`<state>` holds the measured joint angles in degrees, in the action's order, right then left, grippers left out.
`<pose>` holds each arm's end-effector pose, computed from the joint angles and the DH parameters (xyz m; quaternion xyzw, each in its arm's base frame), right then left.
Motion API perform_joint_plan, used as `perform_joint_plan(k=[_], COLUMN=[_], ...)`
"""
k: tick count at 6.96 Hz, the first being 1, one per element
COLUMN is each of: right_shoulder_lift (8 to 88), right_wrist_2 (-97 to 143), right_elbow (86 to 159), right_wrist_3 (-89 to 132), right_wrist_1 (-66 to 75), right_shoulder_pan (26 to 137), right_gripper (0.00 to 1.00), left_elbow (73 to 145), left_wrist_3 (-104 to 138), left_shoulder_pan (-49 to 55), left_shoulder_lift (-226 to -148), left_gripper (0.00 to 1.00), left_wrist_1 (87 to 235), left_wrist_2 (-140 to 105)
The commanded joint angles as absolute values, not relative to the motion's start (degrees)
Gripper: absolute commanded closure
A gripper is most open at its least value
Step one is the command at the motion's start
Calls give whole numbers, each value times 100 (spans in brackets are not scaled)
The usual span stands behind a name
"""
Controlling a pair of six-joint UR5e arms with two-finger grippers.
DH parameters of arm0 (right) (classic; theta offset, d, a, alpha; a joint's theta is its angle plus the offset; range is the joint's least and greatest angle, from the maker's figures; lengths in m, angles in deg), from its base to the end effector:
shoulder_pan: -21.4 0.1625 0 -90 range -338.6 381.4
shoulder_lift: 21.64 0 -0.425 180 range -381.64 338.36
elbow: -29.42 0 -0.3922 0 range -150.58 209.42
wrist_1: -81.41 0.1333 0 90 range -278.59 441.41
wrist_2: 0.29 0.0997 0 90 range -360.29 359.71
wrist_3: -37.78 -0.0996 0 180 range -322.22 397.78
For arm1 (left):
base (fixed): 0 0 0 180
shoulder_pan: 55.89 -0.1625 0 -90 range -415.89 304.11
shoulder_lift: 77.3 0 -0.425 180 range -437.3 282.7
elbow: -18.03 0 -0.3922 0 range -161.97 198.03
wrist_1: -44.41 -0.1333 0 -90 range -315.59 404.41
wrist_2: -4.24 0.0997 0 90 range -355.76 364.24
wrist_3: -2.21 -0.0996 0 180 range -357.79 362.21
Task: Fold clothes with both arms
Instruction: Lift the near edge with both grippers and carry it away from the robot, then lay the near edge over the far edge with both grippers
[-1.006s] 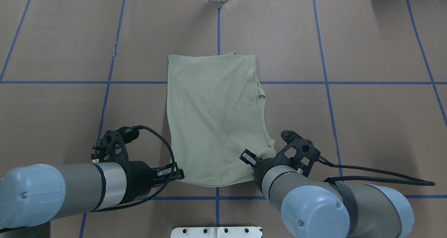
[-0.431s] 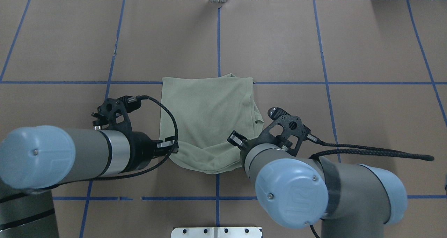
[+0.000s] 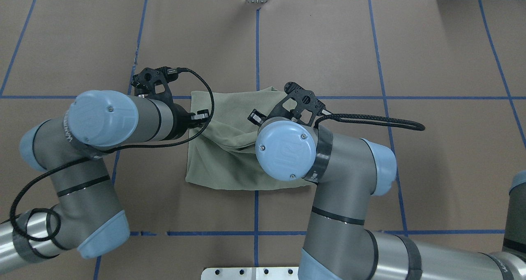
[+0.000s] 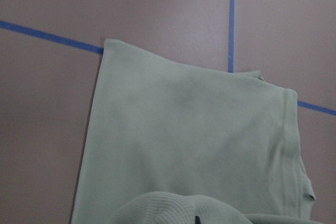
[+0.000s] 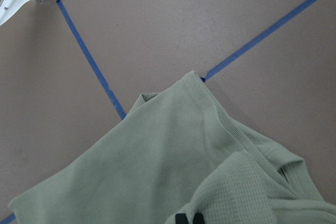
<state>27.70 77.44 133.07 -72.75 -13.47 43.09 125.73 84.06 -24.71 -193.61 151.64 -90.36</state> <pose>-0.5418 -0.3817 0.1539 0.1013 -0.4147 0.3670 0.8265 0.4531 -0.4207 0.2313 0.1387 0.4909 -0.1516 0.8466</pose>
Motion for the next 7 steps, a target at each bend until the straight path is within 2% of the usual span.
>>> perform_joint_plan(k=[1,5,7], right_shoulder_lift=[2740,2310,2283], right_wrist_2=[7890,7934,8136], right_elbow=[12489,11733,11714], right_wrist_3=[-7016,-6971,-6874], right_wrist_1=[-824,-622,-622], right_shoulder_pan=[4600,4767,4969], right_gripper=[100,100,100], left_elbow=[11458,10717,10654], left_wrist_3=[8081,7903,7675], left_shoulder_pan=[-2137,-2003,-1846], left_shoulder_lift=[-19638,-20086,-20211], left_gripper=[100,100,100], left_wrist_1=[15874,16157,16148], left_wrist_2=[-9024,-9015,-9024])
